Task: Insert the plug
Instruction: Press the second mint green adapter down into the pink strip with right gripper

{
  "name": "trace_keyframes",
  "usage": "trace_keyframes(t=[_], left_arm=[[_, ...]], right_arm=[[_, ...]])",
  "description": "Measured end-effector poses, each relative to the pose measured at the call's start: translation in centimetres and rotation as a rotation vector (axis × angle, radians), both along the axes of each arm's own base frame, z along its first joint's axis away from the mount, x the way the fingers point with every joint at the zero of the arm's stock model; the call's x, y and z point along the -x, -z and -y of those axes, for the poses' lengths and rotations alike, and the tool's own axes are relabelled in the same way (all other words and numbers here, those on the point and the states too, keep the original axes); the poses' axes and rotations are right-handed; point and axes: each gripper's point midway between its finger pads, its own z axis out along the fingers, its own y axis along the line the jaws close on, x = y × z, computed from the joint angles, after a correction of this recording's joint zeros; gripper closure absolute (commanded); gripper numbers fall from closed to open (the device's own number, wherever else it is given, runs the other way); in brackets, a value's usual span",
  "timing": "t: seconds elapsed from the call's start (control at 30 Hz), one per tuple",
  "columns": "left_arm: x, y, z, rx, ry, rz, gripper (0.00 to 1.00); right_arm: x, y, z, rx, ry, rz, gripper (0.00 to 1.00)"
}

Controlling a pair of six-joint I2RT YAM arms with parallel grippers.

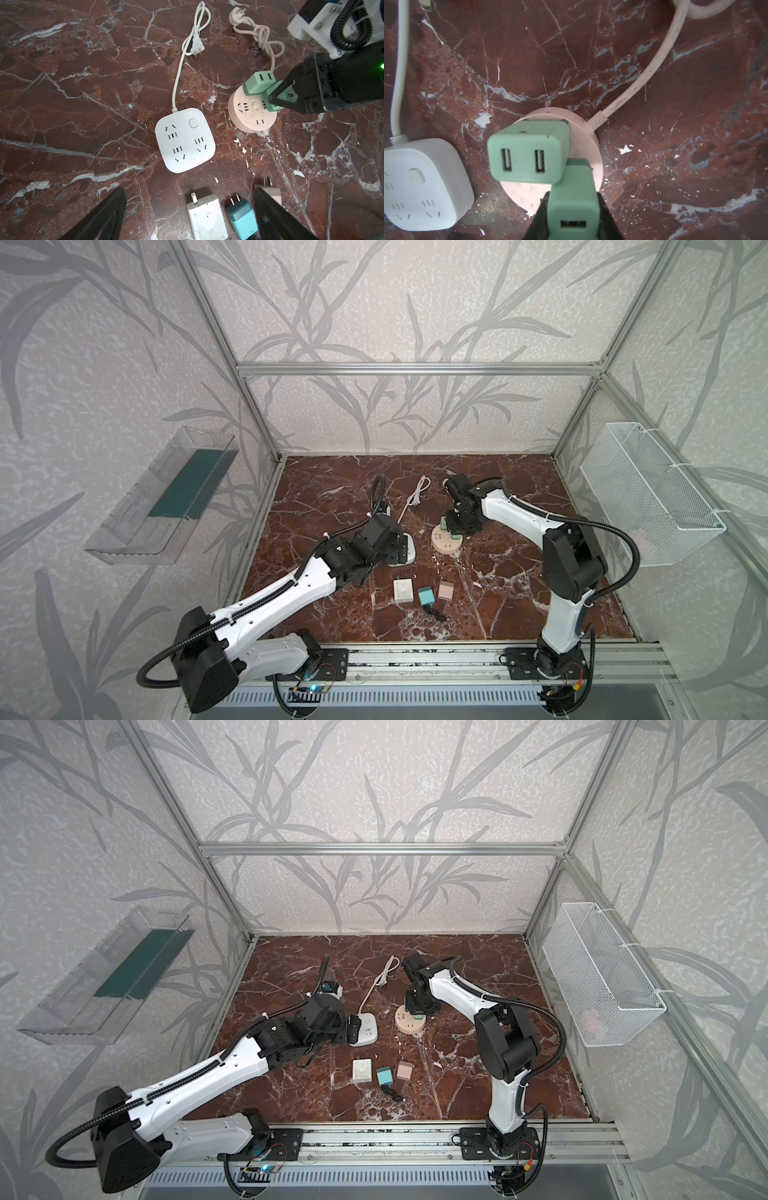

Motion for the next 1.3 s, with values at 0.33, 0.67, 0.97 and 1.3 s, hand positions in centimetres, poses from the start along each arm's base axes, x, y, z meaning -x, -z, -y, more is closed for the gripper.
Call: trace_keyframes(t=[0.33,0.67,0.97,1.3], left_arm=[[-0.1,0.2,-0.1,0.008,-0.01,0.0,0.08],[-0.2,0.1,-0.1,0.015,-0.018,0.0,0.08],[-0.2,1.4,-0.5,0.011,-0.024,-0.018,0.08],[-0.2,2.2,-1.0,0.012,-0.036,-0.028,0.08]], right_arm=[[0.5,0.1,0.4,0.033,-0.078,-0.011,1.0],[0.6,0.6,0.6,0.04,-0.101,-0.03,1.0],[0.6,1.0,0.5,0.044,-0.108,-0.089,1.0],[0.7,1.1,0.6,0.04,-0.107,-0.091,1.0]])
